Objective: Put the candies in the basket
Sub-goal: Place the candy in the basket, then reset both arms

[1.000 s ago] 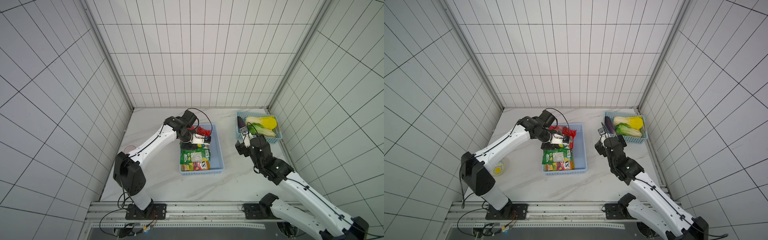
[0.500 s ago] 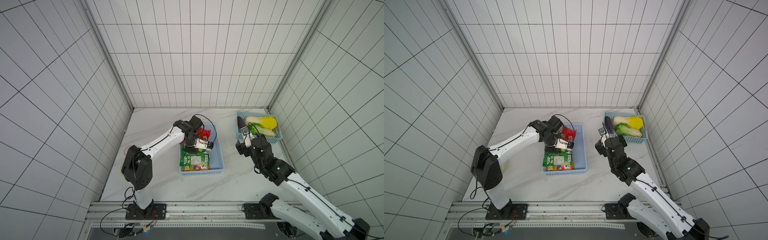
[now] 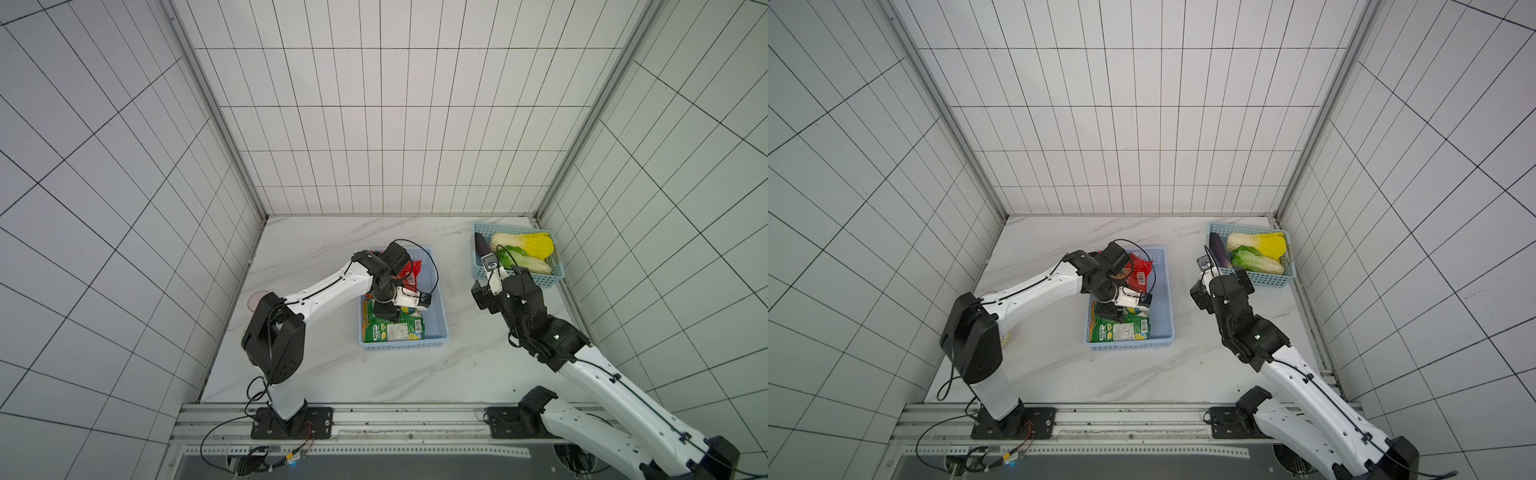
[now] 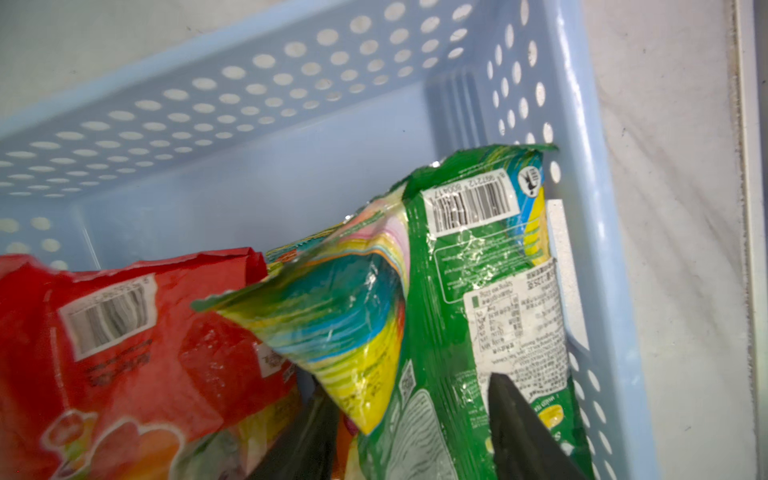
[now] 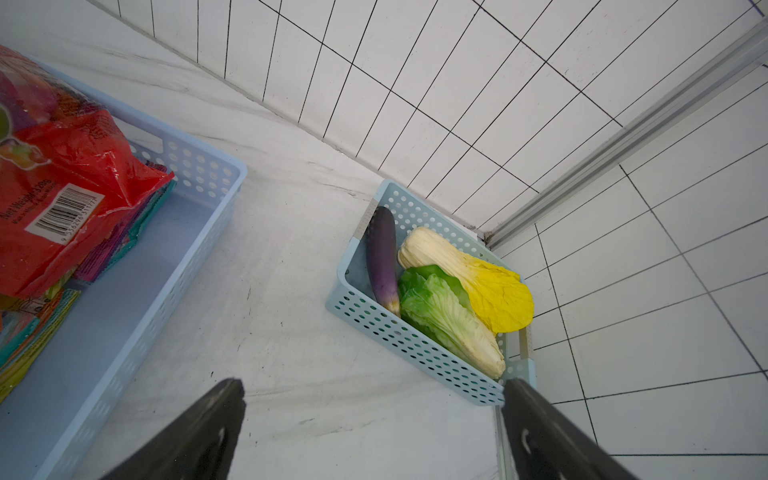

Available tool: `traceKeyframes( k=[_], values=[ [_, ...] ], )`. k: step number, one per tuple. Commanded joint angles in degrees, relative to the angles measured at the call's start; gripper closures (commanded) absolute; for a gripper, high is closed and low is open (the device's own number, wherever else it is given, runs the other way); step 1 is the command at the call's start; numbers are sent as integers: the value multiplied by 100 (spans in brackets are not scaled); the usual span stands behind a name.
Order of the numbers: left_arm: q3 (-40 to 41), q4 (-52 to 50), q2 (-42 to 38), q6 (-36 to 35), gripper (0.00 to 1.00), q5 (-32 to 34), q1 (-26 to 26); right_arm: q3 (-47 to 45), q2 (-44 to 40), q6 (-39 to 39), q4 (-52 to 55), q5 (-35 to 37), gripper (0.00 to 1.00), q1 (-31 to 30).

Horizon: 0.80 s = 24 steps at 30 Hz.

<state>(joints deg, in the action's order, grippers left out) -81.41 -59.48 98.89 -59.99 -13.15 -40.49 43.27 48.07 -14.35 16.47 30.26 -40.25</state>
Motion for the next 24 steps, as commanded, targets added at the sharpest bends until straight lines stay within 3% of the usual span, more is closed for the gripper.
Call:
traceKeyframes(
  k=[1, 3, 4, 5, 12, 16, 21, 24],
  values=[
    [43, 415, -490, 356, 36, 183, 59, -108, -38, -15, -105, 95, 1, -47],
    [-77, 435, -624, 610, 33, 214, 150, -141, 5, -39, -125, 231, 1, -47],
    [-126, 443, -725, 708, 21, 135, 226, -154, 11, -43, -137, 215, 1, -44],
    [-145, 479, -819, 809, 15, 26, 294, -152, 10, -35, -139, 151, 1, -44],
    [-442, 413, -1330, 1765, 12, -1021, 997, -154, 130, -43, -142, 206, 1, -44],
    [-291, 894, -1689, 2654, 7, -1432, 1694, -138, 108, -16, -158, 212, 1, -36],
    [104, 1875, -2036, 4063, 3, -1369, 2871, -256, 157, -101, -422, 309, 1, -7],
    [544, 2639, -2189, 4903, 2, -956, 3500, -391, 175, 57, -706, 218, 1, 232]
  ],
)
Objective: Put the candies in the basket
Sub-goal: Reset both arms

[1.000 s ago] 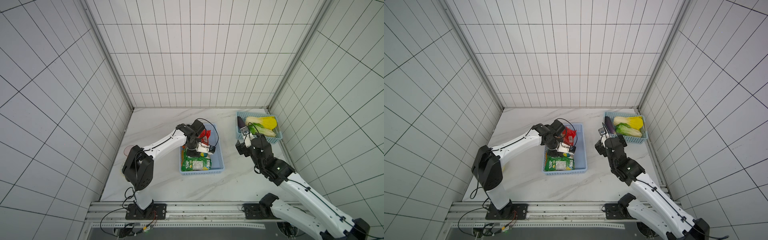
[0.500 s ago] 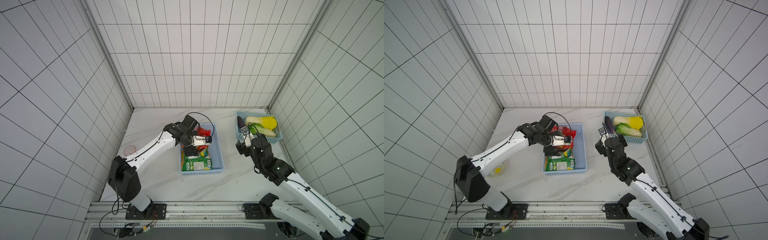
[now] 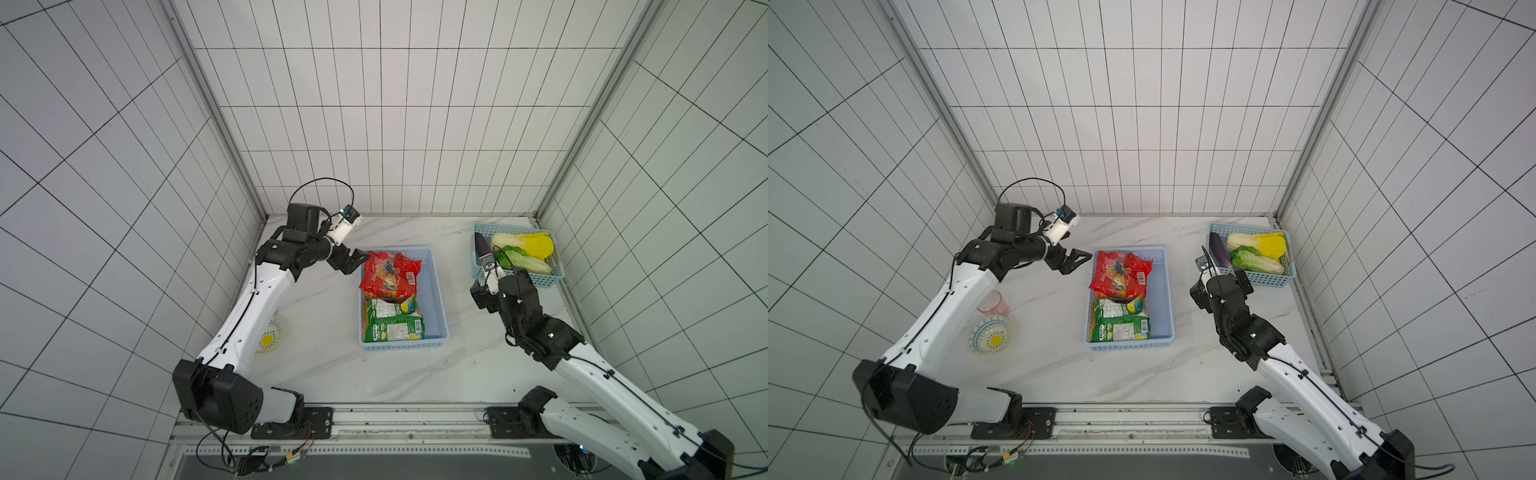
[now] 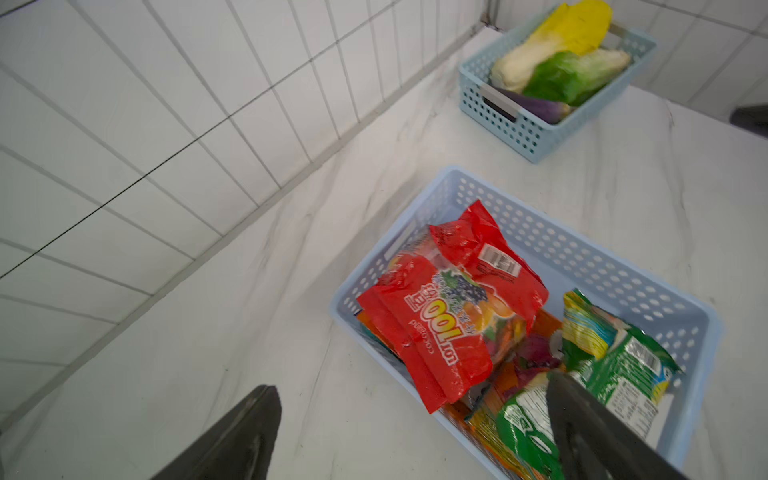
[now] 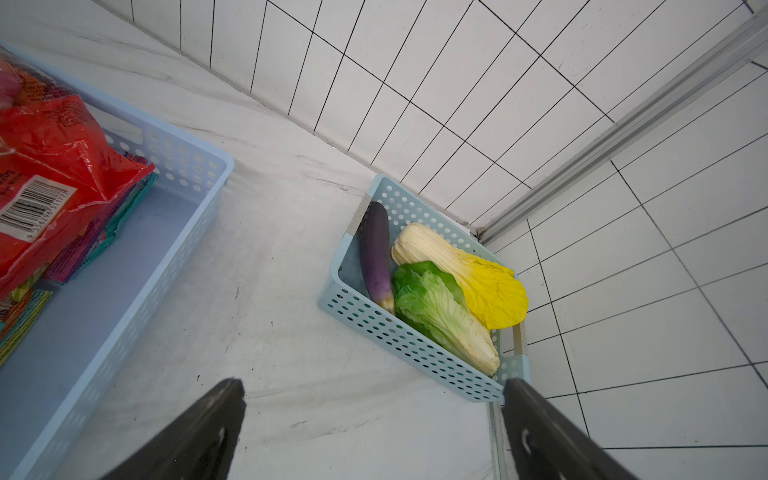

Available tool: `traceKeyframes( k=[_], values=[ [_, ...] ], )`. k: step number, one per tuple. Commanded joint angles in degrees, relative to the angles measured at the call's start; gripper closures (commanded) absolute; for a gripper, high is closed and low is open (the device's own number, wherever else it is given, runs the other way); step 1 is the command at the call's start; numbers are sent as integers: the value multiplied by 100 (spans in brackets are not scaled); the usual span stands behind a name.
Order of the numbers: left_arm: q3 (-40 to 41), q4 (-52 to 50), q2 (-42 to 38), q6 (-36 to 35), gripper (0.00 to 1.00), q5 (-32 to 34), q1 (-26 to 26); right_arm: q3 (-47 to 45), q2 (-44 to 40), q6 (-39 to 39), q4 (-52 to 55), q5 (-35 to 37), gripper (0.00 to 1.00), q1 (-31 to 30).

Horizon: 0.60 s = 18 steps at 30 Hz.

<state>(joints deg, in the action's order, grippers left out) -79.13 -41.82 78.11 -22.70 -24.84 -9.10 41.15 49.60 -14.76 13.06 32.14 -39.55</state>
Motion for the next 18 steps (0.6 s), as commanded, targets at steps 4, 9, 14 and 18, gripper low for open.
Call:
traceKeyframes(
  k=[4, 9, 14, 18],
  values=[
    [740, 1283, -237, 1484, 2, 758, 823, -406, -47, 579, -736, -209, 1, 620],
    [1546, 2064, -329, 1837, 2, 1673, 1040, -718, -118, 682, -1668, -292, 1, 1049],
    [2473, 3036, -244, 2039, 2, 2091, 1075, -1125, 213, 461, -2610, -393, 1, 1367],
    [3409, 4308, -265, 2124, 2, 2082, 1070, -1146, 645, 860, -2778, -44, 1, 1636]
  ],
)
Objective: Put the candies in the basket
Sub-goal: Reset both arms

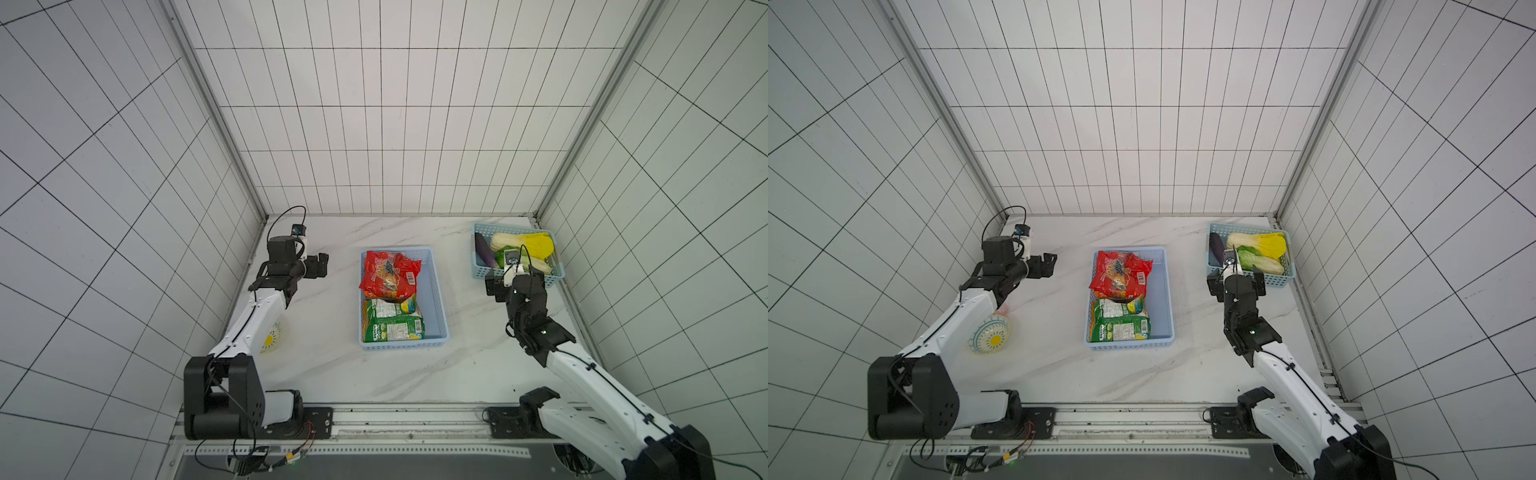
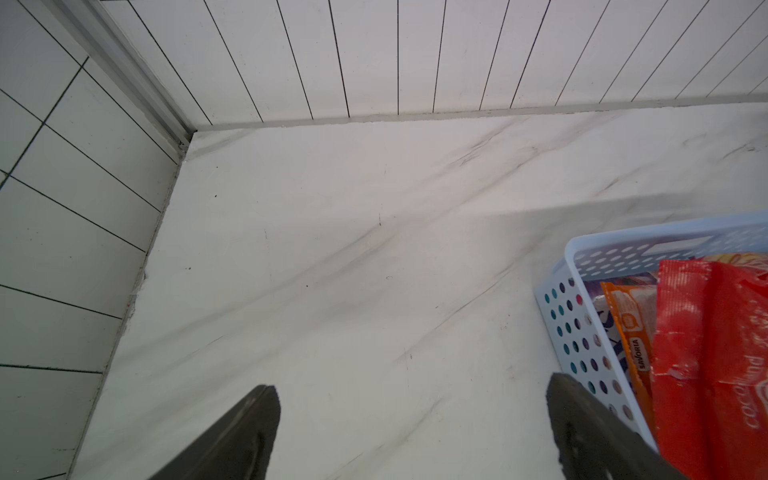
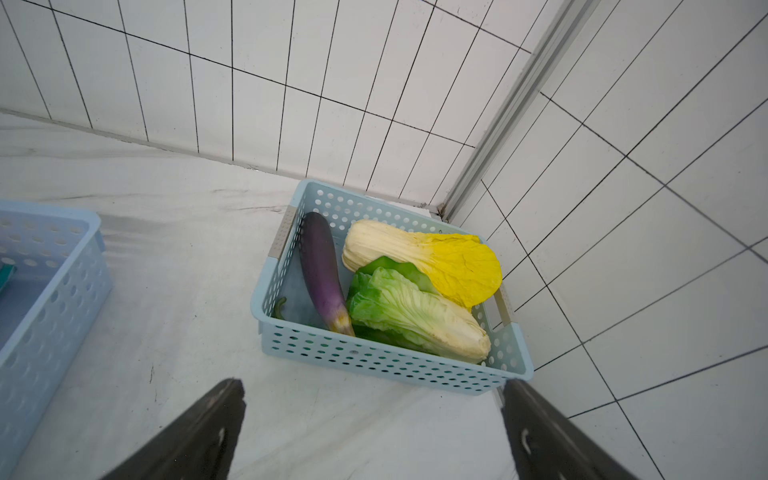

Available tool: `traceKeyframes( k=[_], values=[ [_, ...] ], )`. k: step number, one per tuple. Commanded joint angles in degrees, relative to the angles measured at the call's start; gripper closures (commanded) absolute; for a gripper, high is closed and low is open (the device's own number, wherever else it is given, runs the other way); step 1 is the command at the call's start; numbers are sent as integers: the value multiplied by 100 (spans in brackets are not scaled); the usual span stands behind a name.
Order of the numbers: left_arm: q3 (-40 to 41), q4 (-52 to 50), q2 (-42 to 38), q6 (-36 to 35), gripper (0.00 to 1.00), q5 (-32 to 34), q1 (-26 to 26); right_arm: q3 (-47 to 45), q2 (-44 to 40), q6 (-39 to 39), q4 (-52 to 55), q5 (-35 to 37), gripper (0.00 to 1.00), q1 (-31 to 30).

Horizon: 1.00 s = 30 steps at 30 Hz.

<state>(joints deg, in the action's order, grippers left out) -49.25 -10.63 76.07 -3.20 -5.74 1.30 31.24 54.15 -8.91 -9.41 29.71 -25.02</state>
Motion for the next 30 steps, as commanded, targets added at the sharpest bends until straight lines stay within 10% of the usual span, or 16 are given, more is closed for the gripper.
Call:
traceKeyframes(
  k=[1, 20, 30],
  values=[
    [680, 1567, -73, 175, 2, 135, 28, -220, 330, 347, -697, 153, 1, 283],
    [2515, 5892, 1372, 730, 2, 712, 19, -791, 2496, 722, -3142, -312, 1, 1289],
    [2350, 5545, 1377, 922, 2, 1758, -147, -871, 2998, 599, -3882, -937, 1, 1659]
  ],
)
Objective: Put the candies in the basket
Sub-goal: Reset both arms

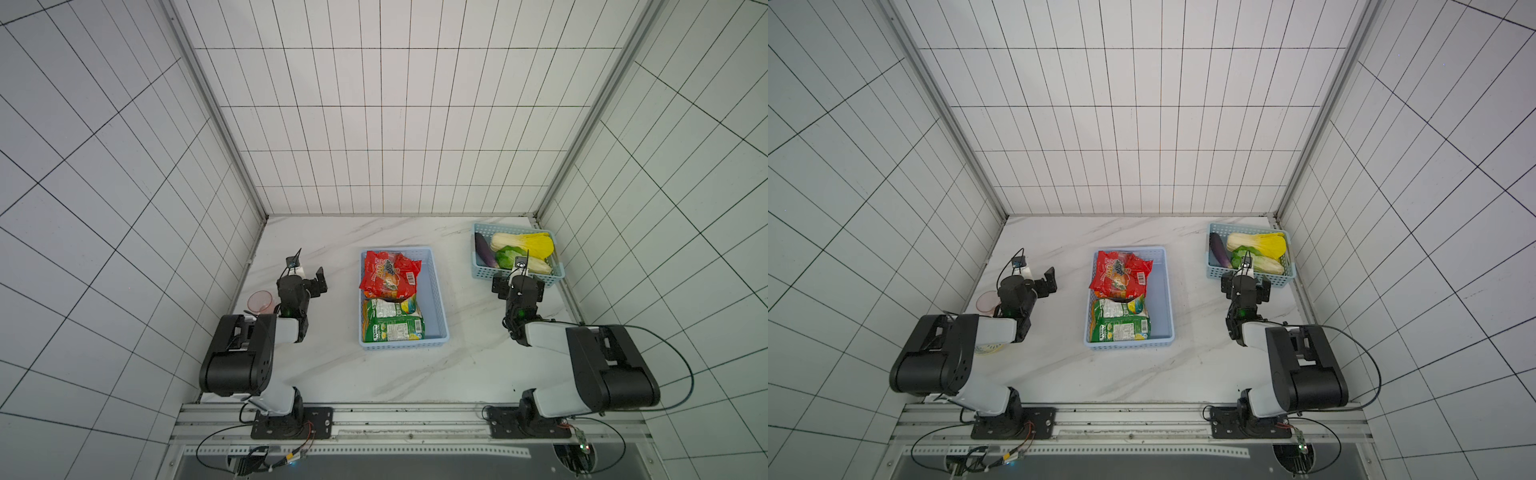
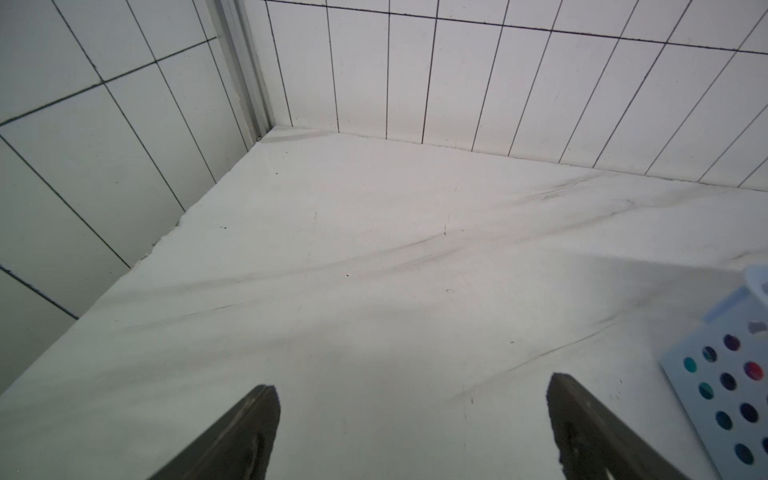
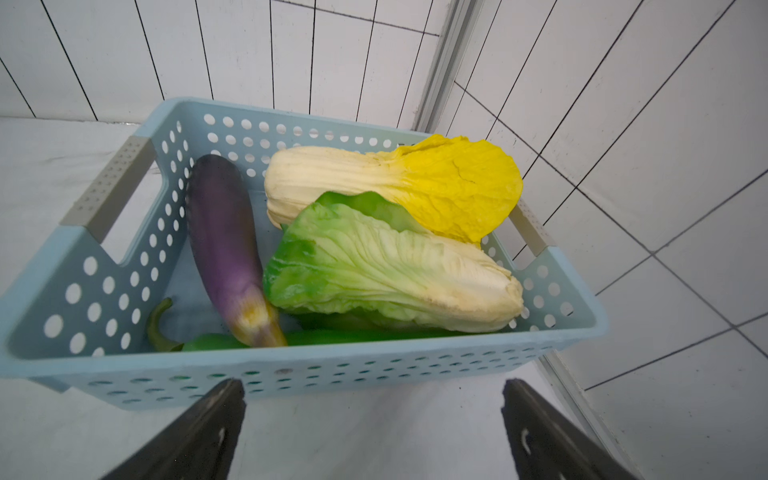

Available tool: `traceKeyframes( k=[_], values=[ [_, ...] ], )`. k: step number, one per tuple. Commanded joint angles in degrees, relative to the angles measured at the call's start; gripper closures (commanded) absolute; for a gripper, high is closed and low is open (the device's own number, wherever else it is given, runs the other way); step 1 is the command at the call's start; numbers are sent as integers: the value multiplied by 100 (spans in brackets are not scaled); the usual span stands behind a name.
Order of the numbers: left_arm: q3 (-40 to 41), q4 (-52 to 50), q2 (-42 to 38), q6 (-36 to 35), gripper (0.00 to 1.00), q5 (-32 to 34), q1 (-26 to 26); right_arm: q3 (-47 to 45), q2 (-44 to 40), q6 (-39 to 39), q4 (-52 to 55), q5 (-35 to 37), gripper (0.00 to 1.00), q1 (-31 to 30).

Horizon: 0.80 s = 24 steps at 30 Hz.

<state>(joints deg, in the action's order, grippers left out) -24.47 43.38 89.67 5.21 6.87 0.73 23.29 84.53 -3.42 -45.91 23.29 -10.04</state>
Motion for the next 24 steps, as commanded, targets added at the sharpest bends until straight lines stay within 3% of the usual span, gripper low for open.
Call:
traceKeyframes(
  k=[1, 4, 6, 9, 24],
  values=[
    [-139, 120, 16, 85, 2, 498, -89, -78, -13, 117, -276, -461, 1, 275],
    [-128, 115, 16, 94, 2, 492, -91, -146, 39, 399, -353, -861, 1, 592],
    [-128, 114, 16, 94, 2, 493, -83, -275, 423, 501, -1089, -884, 1, 728],
    [-128, 119, 7, 93, 2, 491, -83, 79, 313, 631, -124, -1161, 1, 868],
    [-128, 119, 7, 94, 2, 490, -90, 36, 345, 676, -231, -1318, 1, 987]
  ],
)
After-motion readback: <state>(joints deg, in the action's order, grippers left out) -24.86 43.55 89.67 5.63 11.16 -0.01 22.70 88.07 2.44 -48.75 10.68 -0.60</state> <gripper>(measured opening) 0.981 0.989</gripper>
